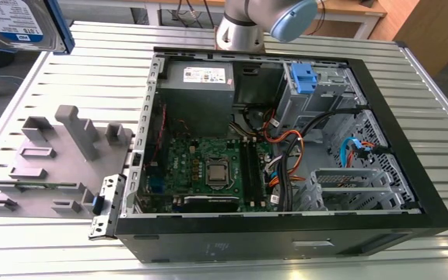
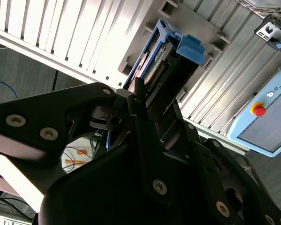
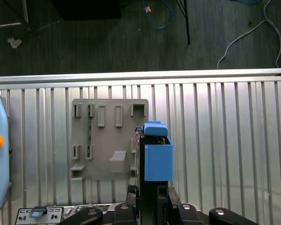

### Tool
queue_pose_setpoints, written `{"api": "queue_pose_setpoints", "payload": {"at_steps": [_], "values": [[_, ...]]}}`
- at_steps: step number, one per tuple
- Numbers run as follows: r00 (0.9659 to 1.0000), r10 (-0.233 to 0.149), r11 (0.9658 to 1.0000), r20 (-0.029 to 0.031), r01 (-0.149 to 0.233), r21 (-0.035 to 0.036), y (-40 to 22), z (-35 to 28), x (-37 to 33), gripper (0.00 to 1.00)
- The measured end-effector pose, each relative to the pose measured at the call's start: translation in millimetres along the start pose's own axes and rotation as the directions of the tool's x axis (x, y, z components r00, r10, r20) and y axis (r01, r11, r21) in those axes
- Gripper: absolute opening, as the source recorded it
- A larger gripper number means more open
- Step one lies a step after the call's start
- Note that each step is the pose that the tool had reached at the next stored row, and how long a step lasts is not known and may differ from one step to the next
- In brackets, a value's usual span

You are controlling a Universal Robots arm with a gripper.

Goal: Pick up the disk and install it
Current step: 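Pick up the disk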

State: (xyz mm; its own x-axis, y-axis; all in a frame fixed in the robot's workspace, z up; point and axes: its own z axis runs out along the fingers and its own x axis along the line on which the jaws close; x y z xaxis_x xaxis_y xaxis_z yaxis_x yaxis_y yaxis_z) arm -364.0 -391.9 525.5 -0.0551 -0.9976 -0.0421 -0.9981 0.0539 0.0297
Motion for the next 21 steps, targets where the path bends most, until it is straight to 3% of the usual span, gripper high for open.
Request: {"api": "queue_pose_setpoints", "payload": {"at_steps": [5,14,21], "values": [[1.0000,0.000,1.0000,0.0038,0.000,-0.0002,-0.1,0.2,0.0,0.35],[1.0000,0.000,1.0000,0.0042,0.000,-0.0002,-0.1,0.2,0.0,0.35],[1.0000,0.000,1.0000,0.0042,0.000,-0.0002,-5.1,0.1,-0.3,0.35]]}}
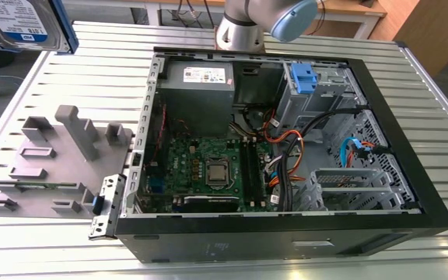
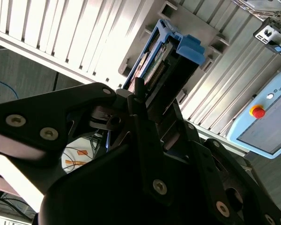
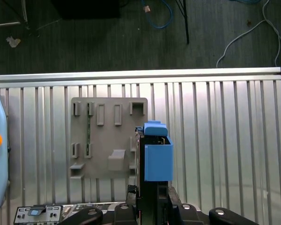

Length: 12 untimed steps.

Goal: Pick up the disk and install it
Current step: 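Pick up the disk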

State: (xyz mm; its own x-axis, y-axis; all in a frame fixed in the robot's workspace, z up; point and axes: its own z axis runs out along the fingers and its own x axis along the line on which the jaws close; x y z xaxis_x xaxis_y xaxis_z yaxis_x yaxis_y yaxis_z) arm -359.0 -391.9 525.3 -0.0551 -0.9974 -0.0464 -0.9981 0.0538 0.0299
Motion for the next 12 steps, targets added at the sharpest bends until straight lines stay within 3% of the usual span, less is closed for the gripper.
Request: {"api": "queue_pose_setpoints", "payload": {"at_steps": [12], "values": [[1.0000,0.000,1.0000,-0.0001,0.000,-0.0003,-12.7,-0.4,-0.7,0.35]]}}
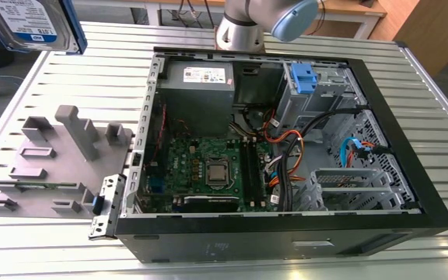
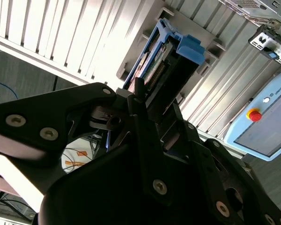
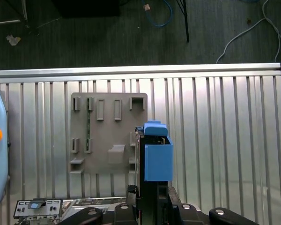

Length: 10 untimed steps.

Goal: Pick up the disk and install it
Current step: 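Pick up the disk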

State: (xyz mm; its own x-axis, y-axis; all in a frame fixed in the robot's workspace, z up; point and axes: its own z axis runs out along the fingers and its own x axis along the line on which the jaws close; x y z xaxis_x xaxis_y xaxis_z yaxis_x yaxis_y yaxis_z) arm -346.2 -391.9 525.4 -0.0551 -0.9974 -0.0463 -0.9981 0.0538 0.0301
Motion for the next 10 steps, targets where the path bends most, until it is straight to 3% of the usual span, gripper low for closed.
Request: {"api": "queue_pose_setpoints", "payload": {"at_steps": [10], "values": [[1.0000,0.000,1.0000,0.0000,0.000,0.0000,-10.4,-0.3,-0.6,0.35]]}}
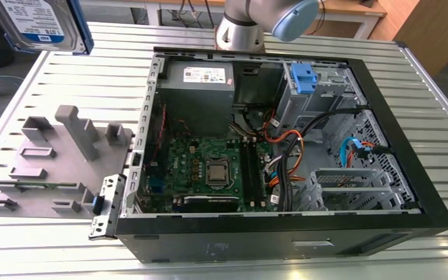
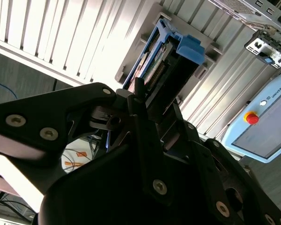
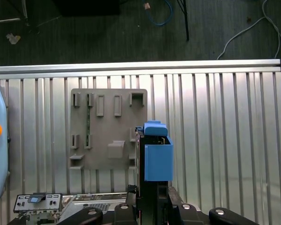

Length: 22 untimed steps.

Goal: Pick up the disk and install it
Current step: 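Pick up the disk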

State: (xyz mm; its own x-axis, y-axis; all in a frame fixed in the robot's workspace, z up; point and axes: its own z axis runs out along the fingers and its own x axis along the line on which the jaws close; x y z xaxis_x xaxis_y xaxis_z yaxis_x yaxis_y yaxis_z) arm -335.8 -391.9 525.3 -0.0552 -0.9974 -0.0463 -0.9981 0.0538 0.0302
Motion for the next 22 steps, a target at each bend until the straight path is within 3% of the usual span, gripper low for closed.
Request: {"api": "queue_pose_setpoints", "payload": {"at_steps": [22], "values": [[1.0000,0.000,1.0000,0.0000,0.000,0.0000,-9.1,-0.3,-0.5,0.35]]}}
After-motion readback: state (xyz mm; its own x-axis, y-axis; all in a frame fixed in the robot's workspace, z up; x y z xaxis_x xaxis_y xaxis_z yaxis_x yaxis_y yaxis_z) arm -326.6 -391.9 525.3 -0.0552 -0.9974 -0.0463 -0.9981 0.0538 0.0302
